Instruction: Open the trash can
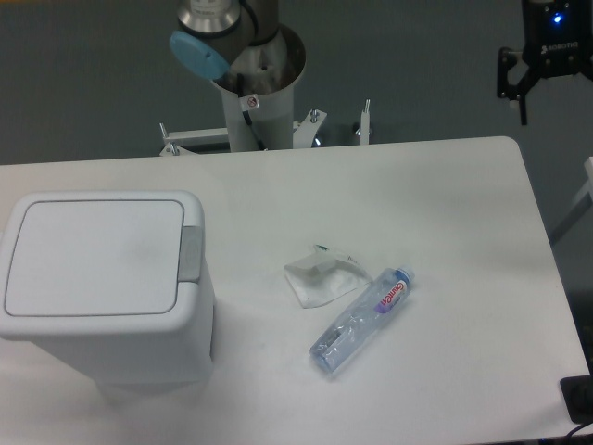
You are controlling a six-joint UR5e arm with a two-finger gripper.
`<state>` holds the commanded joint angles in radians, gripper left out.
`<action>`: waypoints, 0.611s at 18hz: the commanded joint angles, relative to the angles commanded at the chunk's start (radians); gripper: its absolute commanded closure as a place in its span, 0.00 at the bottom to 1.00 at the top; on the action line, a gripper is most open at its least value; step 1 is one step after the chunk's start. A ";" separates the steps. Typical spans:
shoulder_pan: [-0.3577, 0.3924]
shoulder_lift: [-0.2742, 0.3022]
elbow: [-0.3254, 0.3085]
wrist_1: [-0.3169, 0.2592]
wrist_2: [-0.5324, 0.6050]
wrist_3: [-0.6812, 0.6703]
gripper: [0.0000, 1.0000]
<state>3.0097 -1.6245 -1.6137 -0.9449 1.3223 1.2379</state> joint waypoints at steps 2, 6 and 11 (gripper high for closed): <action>-0.003 -0.002 0.001 0.003 0.005 0.005 0.00; -0.026 -0.009 0.008 0.005 0.018 -0.018 0.00; -0.121 -0.011 0.006 0.031 0.021 -0.260 0.00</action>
<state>2.8888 -1.6352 -1.6077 -0.9143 1.3438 0.9777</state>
